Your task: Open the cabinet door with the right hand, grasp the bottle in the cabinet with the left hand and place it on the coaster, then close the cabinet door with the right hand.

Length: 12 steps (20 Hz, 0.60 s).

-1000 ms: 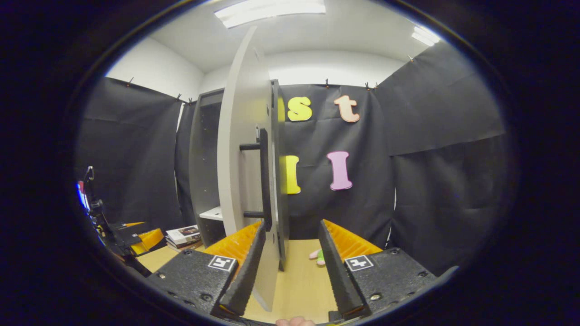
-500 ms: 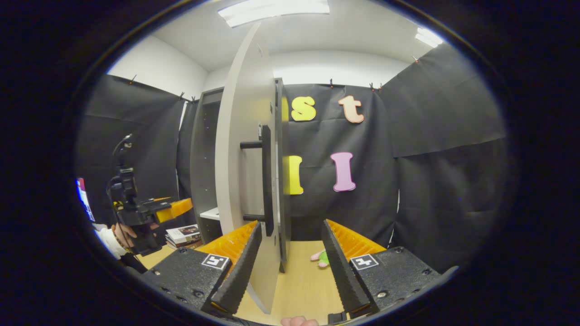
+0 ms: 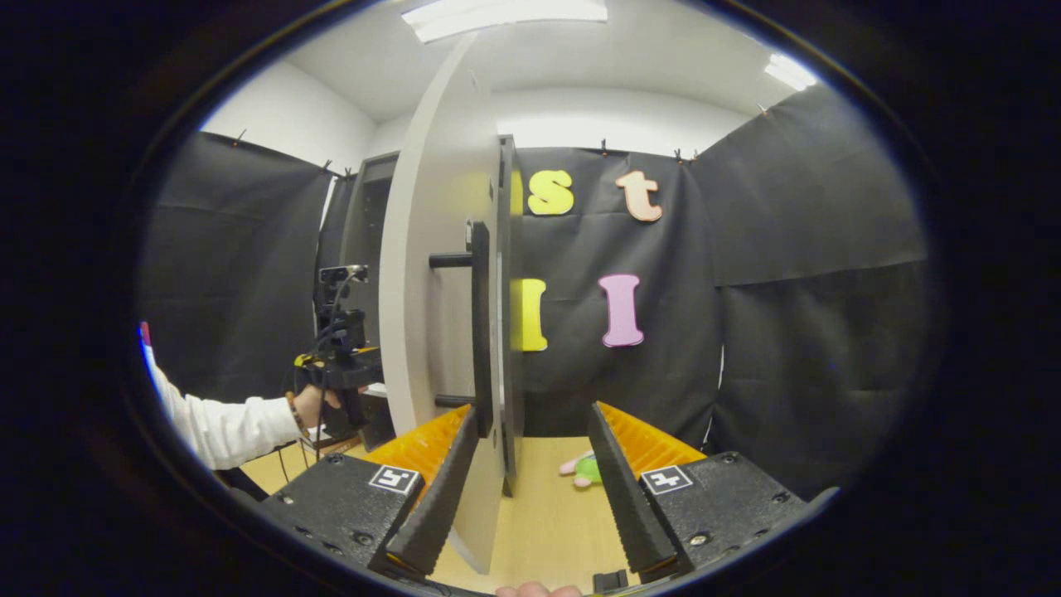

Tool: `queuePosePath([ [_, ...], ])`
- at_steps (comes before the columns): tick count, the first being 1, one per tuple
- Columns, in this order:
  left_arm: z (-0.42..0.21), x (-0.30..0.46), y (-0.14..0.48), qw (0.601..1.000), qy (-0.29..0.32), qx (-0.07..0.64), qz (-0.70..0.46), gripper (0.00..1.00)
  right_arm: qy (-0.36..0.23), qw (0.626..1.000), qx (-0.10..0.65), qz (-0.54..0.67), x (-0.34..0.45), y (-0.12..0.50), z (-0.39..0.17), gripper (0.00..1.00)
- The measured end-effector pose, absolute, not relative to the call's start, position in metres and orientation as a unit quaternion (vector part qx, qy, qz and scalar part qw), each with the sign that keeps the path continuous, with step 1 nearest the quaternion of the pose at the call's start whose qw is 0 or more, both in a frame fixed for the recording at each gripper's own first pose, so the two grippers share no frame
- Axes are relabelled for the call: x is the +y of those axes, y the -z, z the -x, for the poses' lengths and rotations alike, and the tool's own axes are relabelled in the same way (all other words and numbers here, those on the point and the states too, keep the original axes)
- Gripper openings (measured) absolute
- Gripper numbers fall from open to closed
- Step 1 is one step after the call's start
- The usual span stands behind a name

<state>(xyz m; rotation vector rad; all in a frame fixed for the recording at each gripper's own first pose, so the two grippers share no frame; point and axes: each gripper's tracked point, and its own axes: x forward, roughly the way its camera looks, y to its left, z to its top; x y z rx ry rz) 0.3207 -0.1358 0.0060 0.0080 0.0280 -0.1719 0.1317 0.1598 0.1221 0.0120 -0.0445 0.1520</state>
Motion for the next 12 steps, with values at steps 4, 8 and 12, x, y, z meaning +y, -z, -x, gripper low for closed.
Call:
queuePosePath([
  [4,-0.355,-0.143,-0.013,0.996,0.086,-0.001,0.005,0.95,-0.067,0.998,-0.018,-0.009,0.158,-0.121,-0.134,0.83],
  [8,-0.37,-0.147,-0.012,0.996,0.085,0.0,-0.001,0.95,-0.065,0.998,-0.017,-0.015,0.158,-0.122,-0.134,0.85],
  [12,-0.376,-0.142,-0.01,0.997,0.077,0.001,0.003,0.79,-0.063,0.998,-0.017,-0.016,0.157,-0.122,-0.134,0.85],
])
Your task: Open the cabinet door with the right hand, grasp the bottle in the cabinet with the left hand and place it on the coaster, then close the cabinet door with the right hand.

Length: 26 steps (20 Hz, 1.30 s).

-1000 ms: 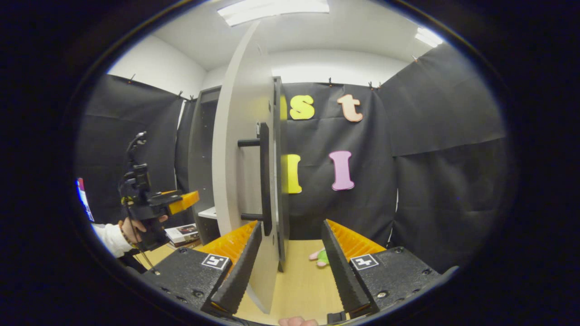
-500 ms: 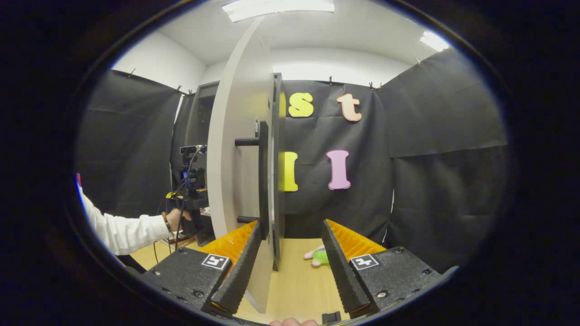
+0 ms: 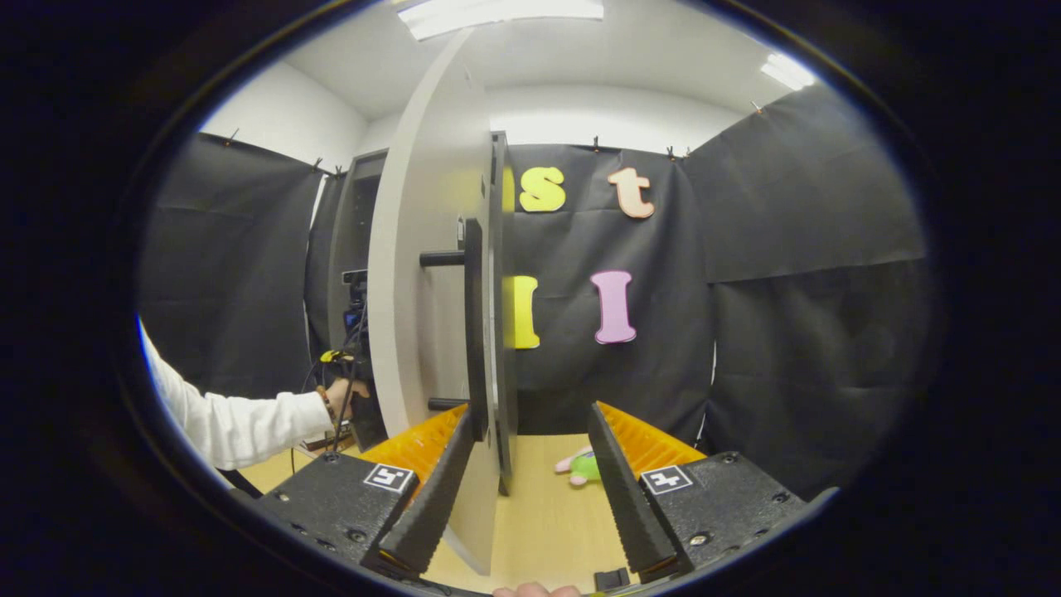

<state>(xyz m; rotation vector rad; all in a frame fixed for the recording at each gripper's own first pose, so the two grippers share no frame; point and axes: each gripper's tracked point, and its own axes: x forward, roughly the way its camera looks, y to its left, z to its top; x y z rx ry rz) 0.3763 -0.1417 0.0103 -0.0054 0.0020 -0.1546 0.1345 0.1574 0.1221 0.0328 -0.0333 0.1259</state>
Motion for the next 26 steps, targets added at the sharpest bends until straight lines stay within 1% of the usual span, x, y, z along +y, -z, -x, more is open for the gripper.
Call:
queuePosePath([
  [5,-0.357,-0.136,-0.03,0.996,0.084,-0.019,0.015,0.74,-0.064,0.998,-0.018,-0.023,0.157,-0.122,-0.135,0.85],
  [6,-0.349,-0.135,-0.037,0.996,0.089,-0.023,0.017,0.74,-0.064,0.998,-0.019,-0.023,0.157,-0.122,-0.135,0.89],
  [8,-0.323,-0.129,-0.053,0.995,0.095,-0.036,0.019,0.74,-0.066,0.997,-0.021,-0.028,0.158,-0.121,-0.135,0.89],
  [9,-0.309,-0.127,-0.06,0.994,0.099,-0.044,0.016,0.74,-0.066,0.997,-0.022,-0.031,0.158,-0.121,-0.135,0.85],
  [11,-0.277,-0.119,-0.066,0.993,0.108,-0.054,0.007,0.74,-0.067,0.997,-0.023,-0.036,0.158,-0.12,-0.136,0.85],
  [14,-0.228,-0.094,-0.055,0.994,0.101,-0.048,0.002,0.73,-0.068,0.997,-0.026,-0.032,0.159,-0.121,-0.136,0.85],
  [17,-0.184,-0.055,-0.022,0.997,0.063,-0.037,0.002,0.74,-0.066,0.997,-0.03,-0.026,0.159,-0.122,-0.135,0.85],
  [19,-0.16,-0.029,0.012,0.999,0.031,-0.021,0.0,0.74,-0.067,0.997,-0.03,-0.025,0.159,-0.123,-0.135,0.85],
  [20,-0.149,-0.017,0.033,1.0,0.014,-0.011,0.0,0.74,-0.066,0.997,-0.029,-0.025,0.158,-0.122,-0.135,0.89],
  [21,-0.139,-0.007,0.055,1.0,-0.002,0.0,0.001,0.74,-0.066,0.997,-0.03,-0.025,0.159,-0.123,-0.134,0.85],
  [23,-0.124,0.006,0.101,0.999,-0.024,0.025,0.01,0.74,-0.064,0.997,-0.03,-0.024,0.158,-0.123,-0.134,0.85],
  [26,-0.108,0.014,0.179,0.995,-0.046,0.088,0.017,0.74,-0.062,0.997,-0.025,-0.028,0.158,-0.122,-0.134,0.86],
])
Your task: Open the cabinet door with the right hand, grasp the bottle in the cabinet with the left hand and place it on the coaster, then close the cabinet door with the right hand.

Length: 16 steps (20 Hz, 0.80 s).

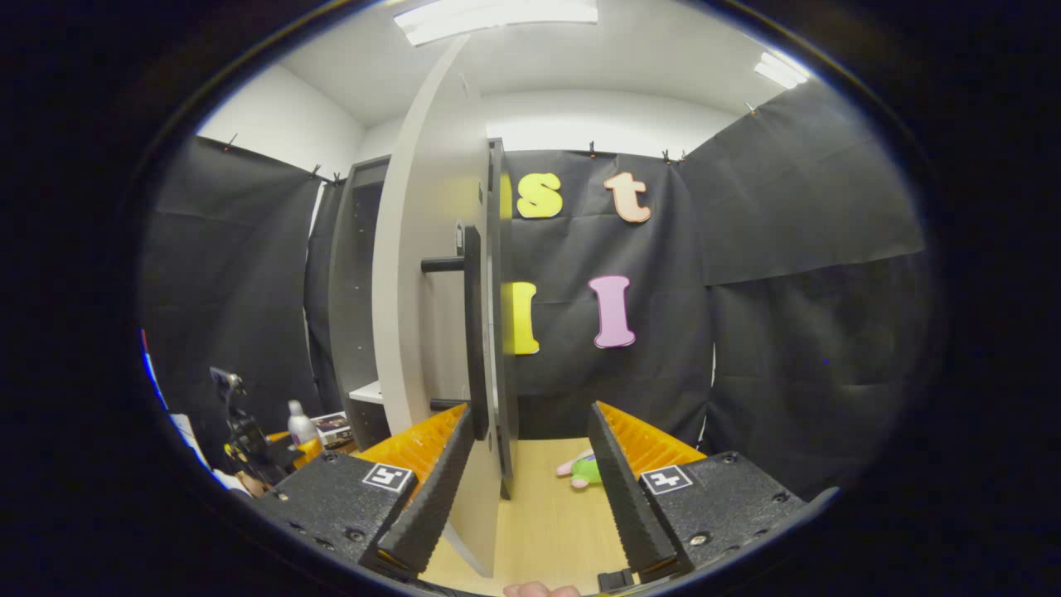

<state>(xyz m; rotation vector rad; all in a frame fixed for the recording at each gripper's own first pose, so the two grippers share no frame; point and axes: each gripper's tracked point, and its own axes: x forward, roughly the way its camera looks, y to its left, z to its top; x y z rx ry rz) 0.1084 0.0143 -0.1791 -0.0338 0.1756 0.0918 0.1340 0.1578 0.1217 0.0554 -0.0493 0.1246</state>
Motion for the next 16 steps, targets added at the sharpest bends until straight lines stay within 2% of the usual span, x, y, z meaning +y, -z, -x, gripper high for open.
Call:
queuePosePath([
  [2,-0.105,0.014,0.207,0.993,-0.054,0.105,0.027,0.74,-0.06,0.998,-0.017,-0.027,0.158,-0.121,-0.133,0.86],
  [8,-0.098,0.015,0.255,0.993,-0.064,0.097,-0.008,0.74,-0.047,0.998,-0.005,-0.029,0.154,-0.119,-0.125,0.86],
  [13,-0.087,0.021,0.282,0.991,-0.081,0.106,-0.02,0.74,-0.013,1.0,-0.003,-0.024,0.141,-0.125,-0.125,0.86],
  [16,-0.083,0.021,0.279,0.992,-0.084,0.089,-0.004,0.74,-0.005,1.0,-0.006,-0.028,0.137,-0.13,-0.124,0.86],
])
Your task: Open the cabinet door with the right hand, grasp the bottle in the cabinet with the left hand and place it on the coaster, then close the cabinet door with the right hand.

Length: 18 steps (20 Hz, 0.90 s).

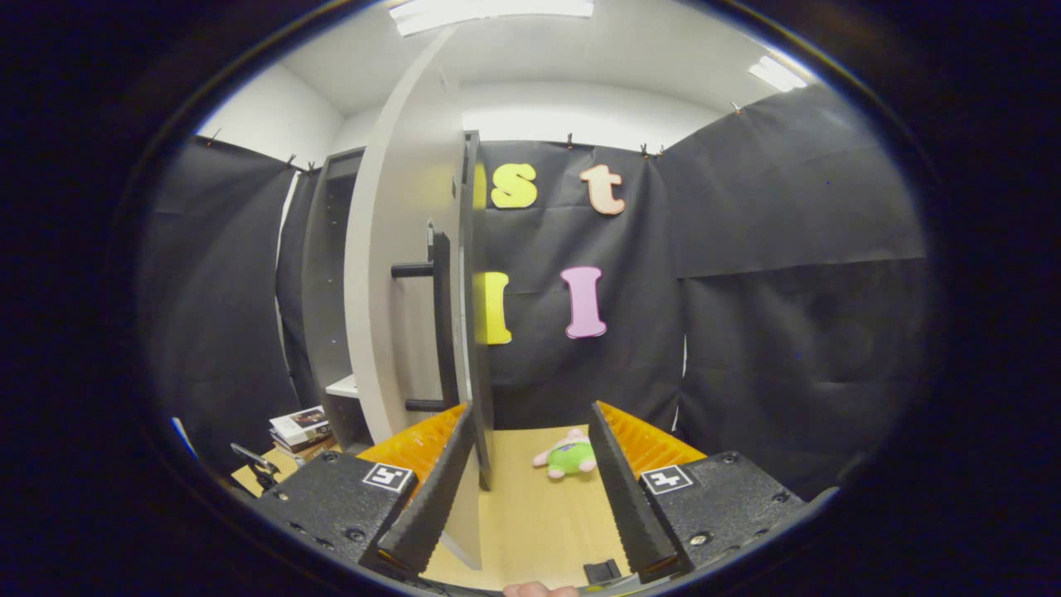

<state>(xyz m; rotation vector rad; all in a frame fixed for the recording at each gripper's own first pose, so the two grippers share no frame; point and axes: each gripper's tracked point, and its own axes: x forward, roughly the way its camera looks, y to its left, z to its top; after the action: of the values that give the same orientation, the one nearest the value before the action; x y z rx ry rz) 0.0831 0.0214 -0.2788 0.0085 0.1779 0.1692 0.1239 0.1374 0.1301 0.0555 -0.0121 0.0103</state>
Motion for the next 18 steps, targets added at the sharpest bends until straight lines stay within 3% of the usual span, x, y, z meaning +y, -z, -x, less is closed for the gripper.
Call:
queuePosePath([
  [12,-0.071,0.028,0.284,0.991,-0.091,0.099,0.008,0.84,0.002,1.0,-0.003,-0.026,0.131,-0.13,-0.13,0.89],
  [13,-0.069,0.028,0.279,0.991,-0.09,0.098,0.012,0.85,0.002,1.0,-0.003,-0.028,0.131,-0.129,-0.13,0.86],
  [14,-0.066,0.028,0.267,0.992,-0.09,0.092,0.014,0.87,0.002,1.0,-0.003,-0.03,0.131,-0.129,-0.132,0.89],
  [18,-0.057,0.03,0.197,0.995,-0.091,0.025,0.011,0.93,-0.009,0.999,-0.007,-0.05,0.134,-0.125,-0.135,0.86],
])
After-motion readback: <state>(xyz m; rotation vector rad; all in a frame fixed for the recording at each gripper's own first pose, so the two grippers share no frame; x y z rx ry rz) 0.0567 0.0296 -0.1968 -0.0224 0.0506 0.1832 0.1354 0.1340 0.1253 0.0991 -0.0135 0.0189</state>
